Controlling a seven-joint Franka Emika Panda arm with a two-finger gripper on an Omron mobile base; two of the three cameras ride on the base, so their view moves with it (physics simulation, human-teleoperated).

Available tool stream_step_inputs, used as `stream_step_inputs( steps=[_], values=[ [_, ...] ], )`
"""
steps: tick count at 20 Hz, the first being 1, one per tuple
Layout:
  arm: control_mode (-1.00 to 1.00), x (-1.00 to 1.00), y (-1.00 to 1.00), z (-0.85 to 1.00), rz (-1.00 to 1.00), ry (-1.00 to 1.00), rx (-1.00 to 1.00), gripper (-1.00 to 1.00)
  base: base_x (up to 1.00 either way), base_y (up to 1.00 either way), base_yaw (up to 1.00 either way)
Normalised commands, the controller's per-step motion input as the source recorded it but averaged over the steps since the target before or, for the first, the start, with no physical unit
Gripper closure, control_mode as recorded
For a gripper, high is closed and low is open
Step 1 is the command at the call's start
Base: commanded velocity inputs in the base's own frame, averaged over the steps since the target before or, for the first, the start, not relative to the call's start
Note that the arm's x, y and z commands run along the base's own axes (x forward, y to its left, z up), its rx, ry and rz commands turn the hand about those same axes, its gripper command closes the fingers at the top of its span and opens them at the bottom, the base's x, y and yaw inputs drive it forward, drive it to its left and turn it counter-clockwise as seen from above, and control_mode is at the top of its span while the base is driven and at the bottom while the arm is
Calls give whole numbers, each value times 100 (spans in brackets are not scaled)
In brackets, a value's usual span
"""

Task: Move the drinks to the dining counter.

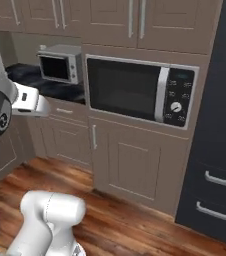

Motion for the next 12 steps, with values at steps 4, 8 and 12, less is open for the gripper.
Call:
stream_step_inputs(
  steps=[4, 8, 12],
  values=[
    [100, 0, 0, 0, 0, 0, 0, -100, 62, 100, -53],
    [100, 0, 0, 0, 0, 0, 0, -100, 62, 99, -53],
    [100, 0, 0, 0, 0, 0, 0, -100, 68, 78, -39]
  ],
)
